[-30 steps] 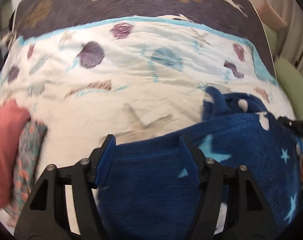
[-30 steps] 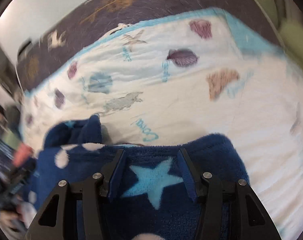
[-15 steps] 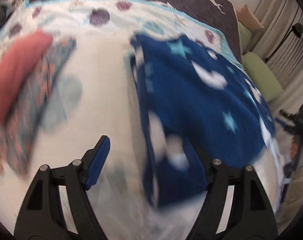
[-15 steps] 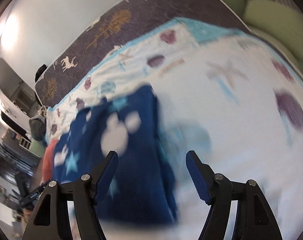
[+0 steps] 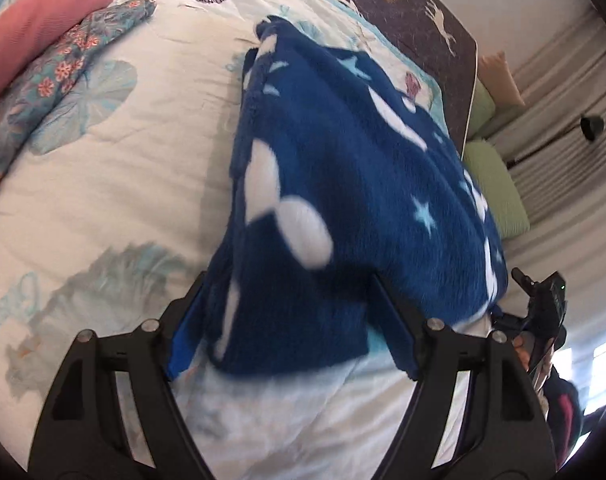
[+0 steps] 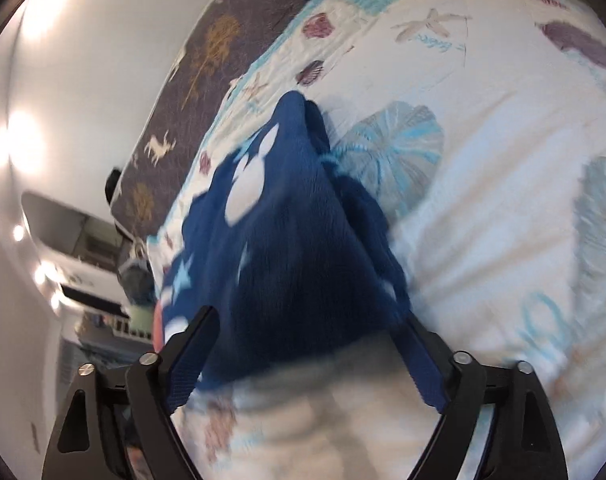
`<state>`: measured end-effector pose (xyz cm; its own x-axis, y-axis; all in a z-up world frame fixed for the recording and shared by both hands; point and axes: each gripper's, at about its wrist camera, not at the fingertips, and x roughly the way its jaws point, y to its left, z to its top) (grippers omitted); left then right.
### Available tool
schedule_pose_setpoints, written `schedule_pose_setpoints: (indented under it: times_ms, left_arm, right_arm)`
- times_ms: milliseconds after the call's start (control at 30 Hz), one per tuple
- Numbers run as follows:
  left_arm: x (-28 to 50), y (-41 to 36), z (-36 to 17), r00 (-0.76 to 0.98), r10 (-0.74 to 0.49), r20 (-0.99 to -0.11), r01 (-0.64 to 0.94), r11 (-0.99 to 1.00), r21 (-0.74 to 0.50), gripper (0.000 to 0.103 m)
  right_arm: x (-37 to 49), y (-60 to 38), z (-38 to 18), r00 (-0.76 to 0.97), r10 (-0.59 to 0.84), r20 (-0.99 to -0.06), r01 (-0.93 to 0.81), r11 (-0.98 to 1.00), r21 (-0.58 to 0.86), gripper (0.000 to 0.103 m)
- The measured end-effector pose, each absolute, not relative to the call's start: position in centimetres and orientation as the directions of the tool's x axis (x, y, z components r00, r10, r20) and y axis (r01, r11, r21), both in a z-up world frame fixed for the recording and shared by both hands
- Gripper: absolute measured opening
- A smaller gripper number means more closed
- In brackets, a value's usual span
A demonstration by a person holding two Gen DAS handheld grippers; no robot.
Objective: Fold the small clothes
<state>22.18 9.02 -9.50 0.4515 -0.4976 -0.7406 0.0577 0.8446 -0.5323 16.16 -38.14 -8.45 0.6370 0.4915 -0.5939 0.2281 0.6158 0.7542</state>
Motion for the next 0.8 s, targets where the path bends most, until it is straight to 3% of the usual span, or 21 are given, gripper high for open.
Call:
schedule_pose_setpoints:
  times_ms: [67, 133, 167, 300, 533, 800]
  left_arm:
    - [22.6, 8.7, -9.6, 0.45, -0.525, -0.722, 0.073, 0.828, -0.556, 0.045]
    - [22.4, 8.5, -9.5, 0.455, -0.542, -0.706, 0.08, 0.815, -0.574, 0.031]
    - [22.2, 8.3, -9.2, 0.465, -0.531, -0.709, 0.093, 0.825, -0.557, 0.03]
    - [20.7, 8.5, -6.0, 0.516, -0.523, -0.679, 0.147, 0.834, -0.531, 0.023]
    - [13.9, 8.3, -1.0, 0.528, -0.516, -0.674, 0.275, 0.855, -0.439, 0.023]
    - [2.0, 10.4, -2.7, 0.475, -0.494, -0.728, 0.251, 0.869, -0.426, 0.023]
  right_arm:
    - [17.8, -37.9, -8.6, 0.638, 0.485, -0.598, 0.243, 0.61, 0.754, 0.088]
    - [18.9, -37.3, -8.2, 0.64, 0.478, -0.601, 0.211, 0.643, 0.736, 0.035]
    - [19.3, -37.1, -8.2, 0.631, 0.473, -0.615, 0.215, 0.656, 0.724, 0.022]
    - [18.1, -36.8, -6.1, 0.668, 0.443, -0.597, 0.199, 0.668, 0.718, 0.017]
    - [12.1, -34.9, -1.1, 0.687, 0.444, -0.575, 0.093, 0.731, 0.676, 0.017]
    - [-2.6, -33.6, -2.7, 0.651, 0.467, -0.599, 0.114, 0.719, 0.685, 0.017]
